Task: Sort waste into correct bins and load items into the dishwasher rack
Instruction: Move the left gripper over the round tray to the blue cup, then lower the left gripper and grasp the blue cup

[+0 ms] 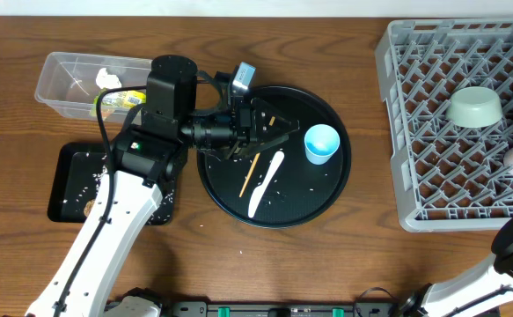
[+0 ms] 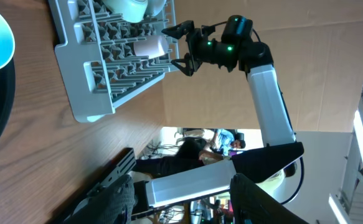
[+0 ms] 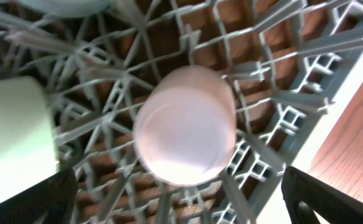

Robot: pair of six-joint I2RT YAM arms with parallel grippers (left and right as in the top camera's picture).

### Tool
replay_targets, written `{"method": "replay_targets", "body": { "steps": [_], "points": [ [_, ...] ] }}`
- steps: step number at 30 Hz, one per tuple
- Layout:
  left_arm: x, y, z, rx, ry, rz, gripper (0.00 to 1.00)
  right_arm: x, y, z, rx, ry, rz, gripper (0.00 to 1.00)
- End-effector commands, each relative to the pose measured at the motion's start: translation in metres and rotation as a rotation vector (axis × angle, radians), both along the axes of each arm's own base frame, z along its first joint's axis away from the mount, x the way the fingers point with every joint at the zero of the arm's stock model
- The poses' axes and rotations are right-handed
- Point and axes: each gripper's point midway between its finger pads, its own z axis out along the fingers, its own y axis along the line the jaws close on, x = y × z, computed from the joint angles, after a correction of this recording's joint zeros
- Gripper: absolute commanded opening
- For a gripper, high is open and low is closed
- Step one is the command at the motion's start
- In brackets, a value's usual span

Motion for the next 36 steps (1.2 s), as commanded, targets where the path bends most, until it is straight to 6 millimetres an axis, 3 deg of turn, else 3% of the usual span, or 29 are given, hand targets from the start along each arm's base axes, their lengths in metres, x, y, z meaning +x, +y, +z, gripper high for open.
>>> {"method": "replay_targets", "body": {
  "steps": [1, 3, 4, 9, 12, 17, 21, 24, 30, 36],
  "points": [
    [0.003, 0.001, -0.005, 0.015, -0.007, 0.006, 0.52, 0.021, 0.013, 0.057, -0.008, -0.161, 0.048, 0.99],
    [0.004, 0.003, -0.009, 0.035, -0.018, 0.015, 0.53, 0.029, 0.027, 0.088, 0.013, -0.243, 0.09, 0.99],
    [0.005, 0.004, -0.013, 0.052, -0.024, 0.025, 0.62, 0.034, 0.039, 0.104, 0.032, -0.296, 0.139, 0.99],
    [0.016, 0.021, -0.055, 0.246, 0.034, 0.156, 0.66, 0.048, 0.129, 0.181, 0.187, -0.573, 0.486, 0.99],
    [0.018, 0.026, -0.084, 0.38, 0.066, 0.21, 0.68, 0.042, 0.166, 0.201, 0.211, -0.613, 0.576, 0.99],
    [0.02, 0.004, -0.119, 0.521, 0.035, 0.208, 0.82, 0.037, 0.212, 0.202, 0.24, -0.573, 0.686, 0.99],
    [0.03, -0.007, -0.159, 0.673, 0.01, 0.239, 0.88, 0.037, 0.233, 0.187, 0.26, -0.509, 0.699, 0.99],
    [0.044, -0.004, -0.185, 0.75, 0.019, 0.272, 0.88, 0.035, 0.238, 0.182, 0.281, -0.485, 0.699, 0.99],
    [0.074, -0.006, -0.22, 0.825, -0.028, 0.342, 0.88, 0.03, 0.239, 0.178, 0.289, -0.463, 0.703, 0.99],
    [0.09, -0.014, -0.229, 0.857, -0.111, 0.386, 0.88, 0.026, 0.234, 0.17, 0.272, -0.417, 0.699, 0.99]
  ]
}}
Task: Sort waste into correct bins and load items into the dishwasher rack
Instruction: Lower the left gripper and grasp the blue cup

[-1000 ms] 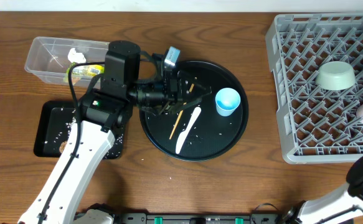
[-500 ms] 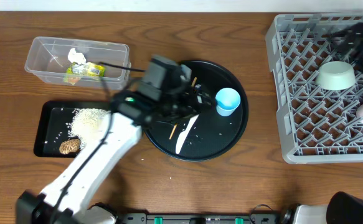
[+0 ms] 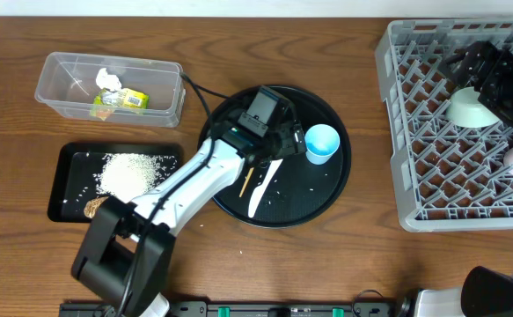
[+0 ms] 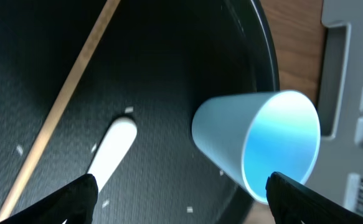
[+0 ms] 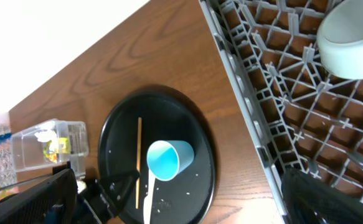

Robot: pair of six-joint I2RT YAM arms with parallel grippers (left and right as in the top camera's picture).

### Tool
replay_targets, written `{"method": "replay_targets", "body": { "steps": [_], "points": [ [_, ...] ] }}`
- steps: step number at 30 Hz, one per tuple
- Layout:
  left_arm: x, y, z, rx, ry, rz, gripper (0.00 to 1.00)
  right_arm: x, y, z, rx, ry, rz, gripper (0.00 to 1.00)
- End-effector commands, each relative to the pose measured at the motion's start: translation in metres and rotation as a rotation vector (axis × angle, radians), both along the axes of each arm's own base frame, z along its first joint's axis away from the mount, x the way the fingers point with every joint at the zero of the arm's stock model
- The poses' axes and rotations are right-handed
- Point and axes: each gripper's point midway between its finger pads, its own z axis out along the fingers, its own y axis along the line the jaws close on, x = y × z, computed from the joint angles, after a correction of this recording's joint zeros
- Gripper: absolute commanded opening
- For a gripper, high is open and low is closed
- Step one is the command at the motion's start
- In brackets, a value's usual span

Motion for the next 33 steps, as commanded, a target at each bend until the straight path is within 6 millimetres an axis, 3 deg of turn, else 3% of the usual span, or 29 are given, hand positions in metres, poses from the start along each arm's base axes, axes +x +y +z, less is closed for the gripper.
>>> {"method": "replay_targets", "body": {
  "steps": [1, 10, 19, 27, 33],
  "points": [
    [0.013, 0.001, 0.002, 0.066, -0.088, 0.015, 0.88, -0.003, -0.004, -0.009, -0.04, 0.03, 0.001, 0.99],
    [0.014, -0.017, 0.01, 0.115, -0.202, -0.017, 0.84, -0.008, -0.007, -0.039, -0.045, 0.109, -0.004, 0.99],
    [0.012, -0.02, -0.006, 0.154, -0.19, -0.037, 0.84, -0.012, -0.006, -0.074, -0.022, 0.185, -0.001, 0.99],
    [0.011, -0.022, -0.029, 0.179, -0.157, -0.044, 0.84, -0.014, -0.005, -0.076, -0.025, 0.19, 0.009, 0.99],
    [0.013, -0.023, -0.032, 0.176, -0.159, -0.041, 0.74, -0.015, -0.005, -0.077, -0.027, 0.193, 0.015, 0.99]
  ]
}}
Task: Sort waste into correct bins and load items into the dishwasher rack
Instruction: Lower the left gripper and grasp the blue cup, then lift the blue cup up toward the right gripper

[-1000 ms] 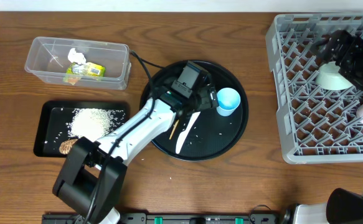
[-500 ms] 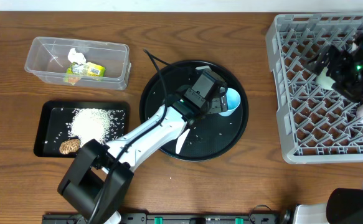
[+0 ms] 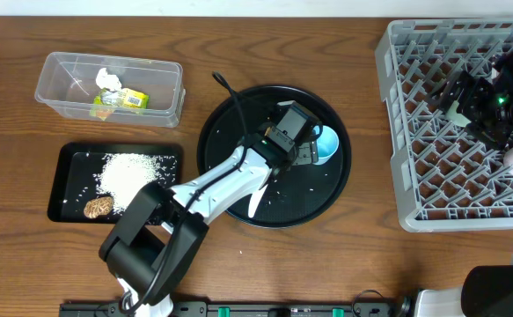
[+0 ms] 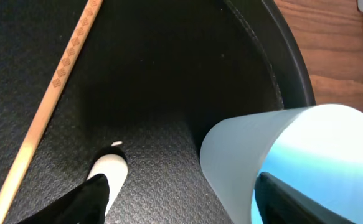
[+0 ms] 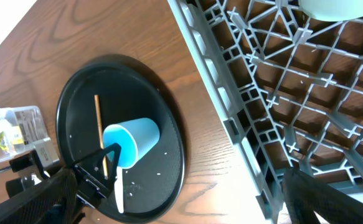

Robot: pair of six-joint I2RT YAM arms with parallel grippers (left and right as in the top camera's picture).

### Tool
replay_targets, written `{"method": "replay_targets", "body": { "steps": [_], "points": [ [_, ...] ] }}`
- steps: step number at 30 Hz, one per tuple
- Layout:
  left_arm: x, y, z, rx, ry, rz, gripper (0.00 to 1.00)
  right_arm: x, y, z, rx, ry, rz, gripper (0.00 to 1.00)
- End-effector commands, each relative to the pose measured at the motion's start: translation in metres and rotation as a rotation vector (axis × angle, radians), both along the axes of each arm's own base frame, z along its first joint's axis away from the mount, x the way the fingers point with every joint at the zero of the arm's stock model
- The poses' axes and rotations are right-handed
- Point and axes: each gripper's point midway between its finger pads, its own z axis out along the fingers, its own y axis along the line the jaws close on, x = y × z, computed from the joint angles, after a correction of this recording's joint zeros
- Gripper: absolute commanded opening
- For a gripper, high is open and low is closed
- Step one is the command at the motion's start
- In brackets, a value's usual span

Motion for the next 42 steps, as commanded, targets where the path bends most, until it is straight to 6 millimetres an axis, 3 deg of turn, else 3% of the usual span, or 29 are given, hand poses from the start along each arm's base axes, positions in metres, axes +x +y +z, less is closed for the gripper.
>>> {"method": "replay_targets", "body": {
  "steps": [1, 8, 13, 16, 20, 23, 27, 29, 33, 36, 38, 42],
  "points": [
    [0.007, -0.001, 0.002, 0.011, -0.028, 0.006, 0.73, -0.001, 0.002, -0.002, -0.009, 0.003, 0.024, 0.99],
    [0.009, -0.003, 0.003, -0.021, -0.023, 0.046, 0.33, -0.002, 0.002, -0.002, -0.008, 0.006, 0.024, 0.99],
    [0.009, -0.003, 0.003, -0.02, -0.023, 0.045, 0.15, -0.005, 0.003, -0.003, -0.004, 0.019, 0.024, 0.99],
    [0.009, -0.003, 0.003, -0.02, -0.022, 0.045, 0.07, -0.006, 0.003, -0.004, -0.002, 0.025, 0.024, 0.99],
    [0.007, -0.005, 0.006, -0.031, -0.019, 0.038, 0.06, -0.008, 0.006, -0.004, -0.001, 0.032, 0.036, 0.99],
    [0.003, -0.012, 0.02, -0.088, -0.01, 0.008, 0.06, -0.01, 0.014, -0.005, -0.003, 0.039, 0.066, 0.99],
    [-0.009, -0.017, 0.062, -0.19, -0.009, -0.043, 0.06, -0.01, 0.031, -0.002, 0.036, 0.023, 0.139, 0.99],
    [-0.021, -0.014, 0.09, -0.253, 0.005, -0.041, 0.06, -0.009, 0.052, 0.006, 0.106, -0.029, 0.24, 0.99],
    [-0.042, -0.008, 0.156, -0.419, -0.006, -0.085, 0.06, -0.012, 0.082, 0.02, 0.228, -0.088, 0.348, 0.99],
    [-0.054, 0.007, 0.213, -0.538, -0.077, -0.113, 0.06, -0.013, 0.099, 0.033, 0.341, -0.129, 0.385, 0.99],
    [-0.061, 0.023, 0.245, -0.612, -0.111, -0.092, 0.06, -0.015, 0.117, 0.055, 0.477, -0.199, 0.446, 0.99],
    [-0.078, 0.046, 0.29, -0.736, -0.144, -0.081, 0.06, -0.023, 0.143, 0.11, 0.788, -0.356, 0.55, 0.99]
  ]
}}
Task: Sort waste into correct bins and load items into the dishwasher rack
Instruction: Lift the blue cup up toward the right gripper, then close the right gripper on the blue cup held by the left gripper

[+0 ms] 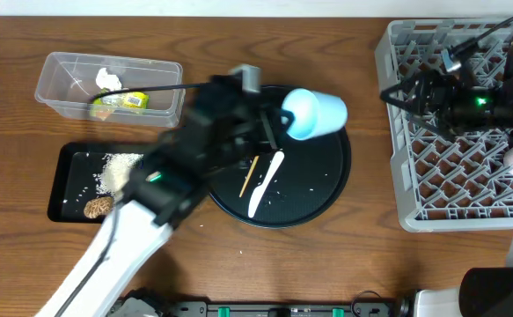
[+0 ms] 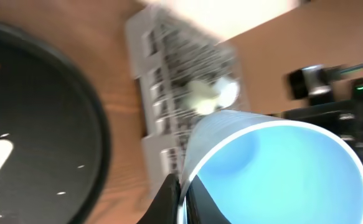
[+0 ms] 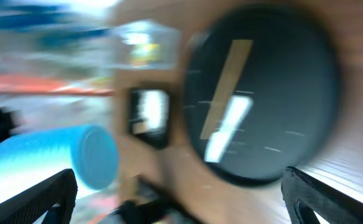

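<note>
A light blue paper cup (image 1: 314,113) hangs tilted above the round black tray (image 1: 319,195). My left gripper (image 1: 269,123) is shut on it. In the left wrist view the two fingers pinch the cup's rim (image 2: 274,127), one inside and one outside, at the gripper (image 2: 181,193). My right gripper (image 1: 390,92) stands open over the left edge of the grey dishwasher rack (image 1: 458,189), pointing toward the tray. Its blurred wrist view shows the blue cup (image 3: 50,165) and the tray (image 3: 262,106). On the tray lie a wooden chopstick (image 1: 249,174) and a white spoon (image 1: 267,183).
A clear bin (image 1: 67,75) holding wrappers stands at the back left. In front of it lies a black rectangular tray (image 1: 67,189) with rice and a food scrap. Inside the rack (image 2: 169,68) sit a pale green bowl (image 2: 200,93) and another cup.
My left gripper was open around the blue cup on the tray; now it is shut on the rim and holds the cup above the tray. My right gripper has moved left to the rack's left edge.
First my left gripper hovered over the tray's left side while my right was over a pink cup in the rack. Then the left was close beside the blue cup and the right was above the rack. Then the left jaws straddled the cup, which is now lifted.
</note>
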Robot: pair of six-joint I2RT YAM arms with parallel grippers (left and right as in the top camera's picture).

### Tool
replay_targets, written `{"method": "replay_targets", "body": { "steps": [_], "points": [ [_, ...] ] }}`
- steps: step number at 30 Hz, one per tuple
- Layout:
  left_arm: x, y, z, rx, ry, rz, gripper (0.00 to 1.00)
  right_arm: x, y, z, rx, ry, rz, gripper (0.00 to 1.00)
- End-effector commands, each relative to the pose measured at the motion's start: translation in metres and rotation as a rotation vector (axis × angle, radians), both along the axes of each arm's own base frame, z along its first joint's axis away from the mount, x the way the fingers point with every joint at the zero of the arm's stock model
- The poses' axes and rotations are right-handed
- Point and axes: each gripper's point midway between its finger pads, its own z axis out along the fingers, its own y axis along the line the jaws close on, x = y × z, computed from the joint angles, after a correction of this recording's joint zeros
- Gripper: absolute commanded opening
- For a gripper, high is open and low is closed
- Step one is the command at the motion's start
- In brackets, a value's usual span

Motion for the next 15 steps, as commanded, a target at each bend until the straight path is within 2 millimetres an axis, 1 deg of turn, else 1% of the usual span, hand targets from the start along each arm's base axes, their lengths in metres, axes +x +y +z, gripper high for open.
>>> {"method": "replay_targets", "body": {
  "steps": [1, 2, 3, 5, 8, 12, 15],
  "points": [
    [-0.021, 0.007, 0.033, -0.131, 0.033, -0.046, 0.06, -0.012, 0.032, 0.067, 0.395, -0.144, 0.151, 0.99],
    [-0.026, 0.01, 0.041, -0.164, 0.042, -0.049, 0.06, -0.014, 0.034, 0.08, 0.472, -0.162, 0.172, 0.99],
    [-0.03, 0.013, 0.047, -0.192, 0.052, -0.05, 0.06, -0.015, 0.034, 0.088, 0.518, -0.162, 0.183, 0.99],
    [-0.037, 0.017, 0.058, -0.234, 0.057, -0.059, 0.06, -0.014, 0.034, 0.09, 0.533, -0.122, 0.172, 0.99],
    [-0.043, 0.016, 0.073, -0.28, 0.034, -0.08, 0.06, -0.013, 0.036, 0.09, 0.533, -0.124, 0.178, 0.99],
    [-0.038, 0.014, 0.086, -0.343, 0.036, -0.07, 0.06, -0.016, 0.042, 0.09, 0.546, -0.082, 0.184, 0.99],
    [-0.029, 0.007, 0.089, -0.406, 0.086, -0.057, 0.06, -0.018, 0.049, 0.09, 0.561, -0.025, 0.192, 0.99]
  ]
}}
